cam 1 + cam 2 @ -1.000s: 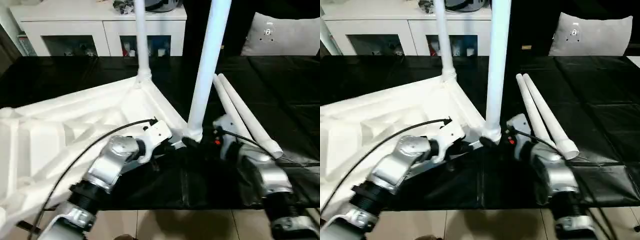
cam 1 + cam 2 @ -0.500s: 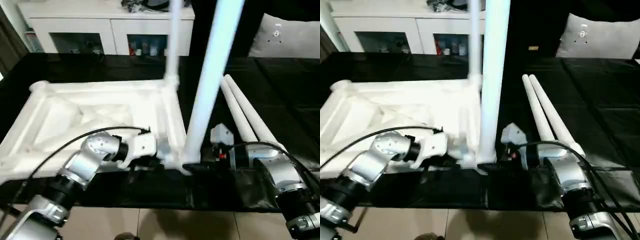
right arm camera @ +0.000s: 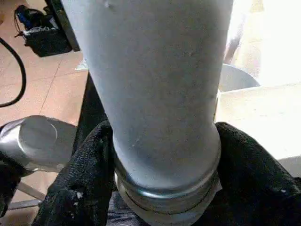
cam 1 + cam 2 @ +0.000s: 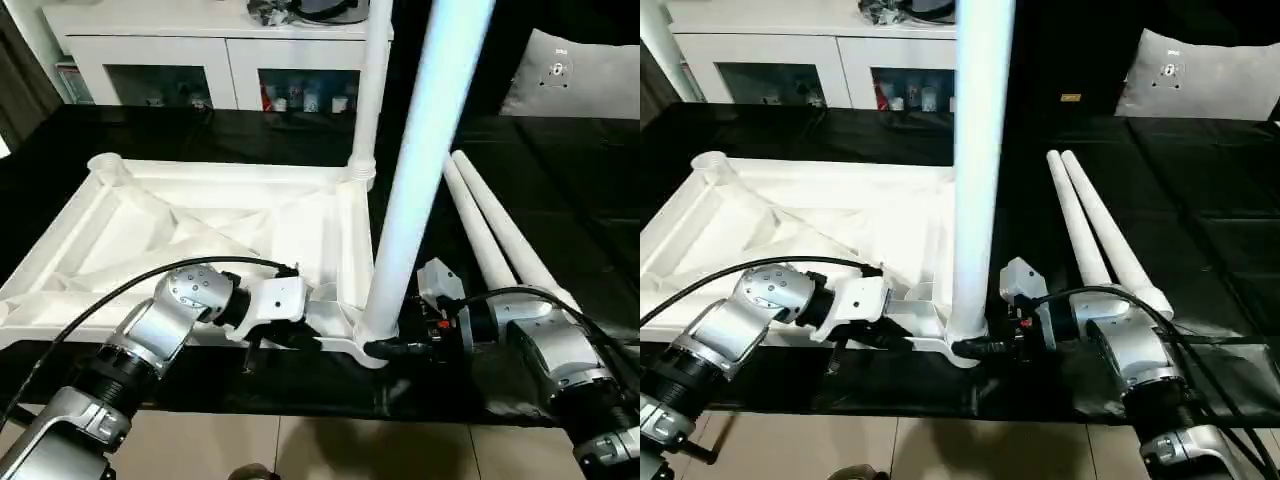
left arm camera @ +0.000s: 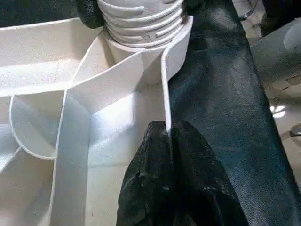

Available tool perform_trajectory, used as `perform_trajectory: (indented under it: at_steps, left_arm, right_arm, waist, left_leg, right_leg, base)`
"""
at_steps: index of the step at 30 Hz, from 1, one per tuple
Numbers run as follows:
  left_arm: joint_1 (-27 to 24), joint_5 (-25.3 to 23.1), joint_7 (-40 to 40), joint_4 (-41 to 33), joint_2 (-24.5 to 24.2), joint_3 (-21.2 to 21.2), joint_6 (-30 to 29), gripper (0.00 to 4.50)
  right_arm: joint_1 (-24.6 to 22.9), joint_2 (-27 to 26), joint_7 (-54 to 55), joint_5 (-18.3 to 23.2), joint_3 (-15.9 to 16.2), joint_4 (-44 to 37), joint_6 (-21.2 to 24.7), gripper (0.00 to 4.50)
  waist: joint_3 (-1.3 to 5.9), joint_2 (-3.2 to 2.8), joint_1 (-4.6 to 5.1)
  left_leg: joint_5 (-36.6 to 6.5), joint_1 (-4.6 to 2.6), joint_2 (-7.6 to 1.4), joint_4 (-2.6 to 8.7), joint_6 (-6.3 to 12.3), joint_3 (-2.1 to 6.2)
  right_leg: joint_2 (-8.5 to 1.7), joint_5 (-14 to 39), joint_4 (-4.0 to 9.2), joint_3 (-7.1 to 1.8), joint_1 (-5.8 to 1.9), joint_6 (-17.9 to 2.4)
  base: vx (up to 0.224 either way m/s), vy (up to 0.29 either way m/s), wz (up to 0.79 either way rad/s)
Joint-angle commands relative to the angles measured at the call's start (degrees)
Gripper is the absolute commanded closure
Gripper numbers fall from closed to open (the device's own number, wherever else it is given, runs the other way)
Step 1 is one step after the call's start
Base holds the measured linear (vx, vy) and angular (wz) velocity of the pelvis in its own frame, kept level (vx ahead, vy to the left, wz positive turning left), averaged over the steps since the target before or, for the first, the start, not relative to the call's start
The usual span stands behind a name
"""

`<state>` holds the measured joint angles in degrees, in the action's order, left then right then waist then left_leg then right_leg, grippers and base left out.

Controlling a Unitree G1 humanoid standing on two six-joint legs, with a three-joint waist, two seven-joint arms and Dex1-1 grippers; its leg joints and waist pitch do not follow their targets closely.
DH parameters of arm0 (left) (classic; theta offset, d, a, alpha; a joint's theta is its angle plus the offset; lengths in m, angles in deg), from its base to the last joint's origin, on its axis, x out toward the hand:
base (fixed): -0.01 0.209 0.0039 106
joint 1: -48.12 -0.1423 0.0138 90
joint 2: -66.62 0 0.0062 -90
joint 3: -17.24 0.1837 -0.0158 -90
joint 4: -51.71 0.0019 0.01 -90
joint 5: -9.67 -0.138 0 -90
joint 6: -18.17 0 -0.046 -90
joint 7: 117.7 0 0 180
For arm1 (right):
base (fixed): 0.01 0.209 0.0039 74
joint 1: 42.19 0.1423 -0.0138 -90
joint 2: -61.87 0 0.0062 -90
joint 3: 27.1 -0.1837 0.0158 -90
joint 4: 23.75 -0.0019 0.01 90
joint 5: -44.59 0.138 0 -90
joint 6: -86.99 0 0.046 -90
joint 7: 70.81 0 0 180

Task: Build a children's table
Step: Rotate leg to tighten

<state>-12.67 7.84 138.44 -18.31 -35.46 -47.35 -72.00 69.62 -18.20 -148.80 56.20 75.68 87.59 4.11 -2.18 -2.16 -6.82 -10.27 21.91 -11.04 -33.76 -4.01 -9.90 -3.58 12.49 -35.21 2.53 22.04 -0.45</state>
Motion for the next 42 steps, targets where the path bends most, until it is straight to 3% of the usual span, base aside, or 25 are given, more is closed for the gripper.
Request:
perform_trajectory:
  at_steps: [1,6,8,10,11,13,17,20,21,22,26,31,35,38,42]
  left_arm:
    - [-1.4,-0.8,2.3,-0.1,-0.1,2.5,0.0,4.50]
    - [-3.5,1.5,-2.0,-3.0,2.6,0.3,-5.5,4.50]
    - [-4.7,2.2,-7.9,-5.5,6.0,-1.3,-11.2,4.50]
    - [-5.0,2.0,-11.3,-6.4,8.0,-2.0,-13.9,4.50]
    - [-5.0,1.6,-15.1,-7.1,10.6,-2.6,-16.6,4.50]
    - [-4.7,1.1,-19.1,-7.6,13.4,-3.2,-19.3,4.50]
    - [-2.9,-0.5,-28.3,-6.7,20.7,-4.6,-23.0,4.50]
    - [-2.1,-2.0,-33.1,-5.9,24.6,-4.9,-24.2,4.50]
    - [-2.0,-2.5,-33.4,-5.8,24.7,-4.4,-24.0,4.50]
    - [-2.0,-2.9,-33.5,-6.0,24.7,-4.1,-24.2,4.50]
    - [-2.0,-4.0,-32.8,-5.5,22.5,-3.7,-23.3,4.50]
    - [-1.6,-7.2,-30.6,-2.6,17.2,-3.1,-18.3,4.50]
    - [-1.5,-5.8,-25.5,-1.3,13.6,-3.9,-15.6,4.50]
    - [-1.5,-4.8,-21.4,-1.0,11.0,-3.0,-12.2,4.50]
    - [-2.1,-3.3,-14.1,-1.3,7.4,-1.0,-7.0,4.50]
  right_arm:
    - [-0.6,0.0,-0.5,1.2,0.1,-1.2,0.3,1.75]
    - [-1.7,-2.6,5.0,0.4,-0.5,-0.7,0.0,1.76]
    - [-0.7,-6.9,15.1,-2.1,-2.2,2.8,0.0,1.76]
    - [0.0,-9.4,20.5,-2.7,-3.3,4.7,0.4,1.76]
    - [0.5,-11.9,24.8,-2.6,-4.4,6.1,0.9,1.76]
    - [1.0,-14.4,29.3,-2.4,-5.6,7.5,1.4,1.76]
    - [2.1,-19.3,39.7,-2.5,-8.2,11.2,1.7,1.76]
    - [2.3,-21.6,44.4,-3.3,-9.5,12.9,0.8,1.76]
    - [2.1,-21.8,43.9,-3.0,-9.7,12.7,0.5,1.76]
    - [2.0,-22.0,43.6,-3.0,-9.8,12.6,0.3,1.20]
    - [1.2,-20.7,41.5,-2.6,-10.1,10.9,-0.6,0.79]
    - [0.5,-15.9,35.3,-1.8,-10.4,8.9,-3.6,0.33]
    - [0.7,-10.2,26.1,0.3,-10.9,6.6,-4.6,0.09]
    - [0.7,-6.2,19.3,0.9,-10.0,4.9,-4.6,0.04]
    - [1.4,-1.9,13.5,-0.9,-7.9,4.9,-7.1,0.04]
  waist:
    - [3.42,0.38,0.08]
    - [3.29,0.39,0.23]
    - [2.98,0.33,0.69]
    - [2.30,0.37,1.32]
    - [2.16,0.82,1.86]
    - [2.22,0.71,2.76]
    - [2.36,1.11,3.28]
    - [2.69,1.04,3.15]
    - [2.67,0.75,2.99]
    - [2.74,0.87,3.00]
    - [3.07,0.46,2.79]
    - [2.93,0.41,2.23]
    - [2.97,0.39,1.88]
    - [3.12,0.39,1.63]
    - [3.21,0.43,1.21]
  left_leg:
    - [-8.7,-1.12,-2.54,3.70,4.42,0.53]
    - [-9.0,-1.06,-2.55,3.82,4.13,0.53]
    - [-11.0,-1.16,-2.52,4.12,3.29,0.53]
    - [-15.8,-1.32,-2.29,4.74,1.30,0.69]
    - [-18.1,-1.60,-2.16,4.92,0.14,0.91]
    - [-18.9,-1.49,-2.11,5.14,-0.65,1.25]
    - [-16.5,-1.52,-2.01,4.78,0.72,0.82]
    - [-13.2,-1.16,-1.95,4.56,1.45,0.75]
    - [-12.7,-1.22,-1.95,4.52,1.91,0.75]
    - [-12.3,-1.07,-1.92,4.45,2.18,0.75]
    - [-9.9,-0.94,-1.91,4.22,3.51,0.72]
    - [-12.0,-1.00,-2.01,4.32,3.51,0.67]
    - [-12.1,-1.12,-2.10,4.30,3.37,0.68]
    - [-9.9,-0.92,-2.14,4.01,4.62,0.65]
    - [-9.2,-1.11,-2.32,3.82,5.38,0.54]
  right_leg:
    - [-4.31,0.5,3.18,-2.03,-2.26,-14.5]
    - [-4.38,1.1,3.29,-2.06,-2.21,-14.6]
    - [-4.42,4.6,3.67,-2.12,-2.03,-14.4]
    - [-4.53,13.5,4.45,-2.15,-1.92,-13.2]
    - [-4.67,18.9,4.95,-2.24,-1.95,-11.7]
    - [-4.77,22.4,5.31,-2.20,-2.05,-9.9]
    - [-4.49,18.5,5.51,-2.48,-1.71,-10.3]
    - [-4.44,14.6,5.14,-2.47,-2.00,-10.5]
    - [-4.43,13.3,5.20,-2.43,-1.90,-10.5]
    - [-4.39,12.6,5.14,-2.40,-2.05,-10.5]
    - [-4.24,5.5,4.54,-2.27,-2.27,-11.9]
    - [-4.23,7.6,4.87,-2.17,-2.32,-11.3]
    - [-4.21,7.3,4.75,-2.16,-2.36,-11.5]
    - [-4.19,2.6,4.21,-2.16,-2.48,-12.3]
    - [-4.25,2.0,3.96,-1.98,-2.36,-13.6]
  base:
    - [0.000,0.000,0.00]
    - [0.000,0.000,0.00]
    - [0.000,0.000,0.00]
    - [0.000,0.000,0.00]
    - [0.000,0.000,0.00]
    - [0.000,0.000,0.00]
    - [0.000,0.000,0.00]
    - [0.000,0.000,0.00]
    - [0.000,0.000,0.00]
    - [0.000,0.000,0.00]
    - [0.000,0.000,0.00]
    - [0.000,0.000,0.00]
    - [0.000,0.000,0.00]
    - [0.000,0.000,0.00]
    - [0.000,0.000,0.00]
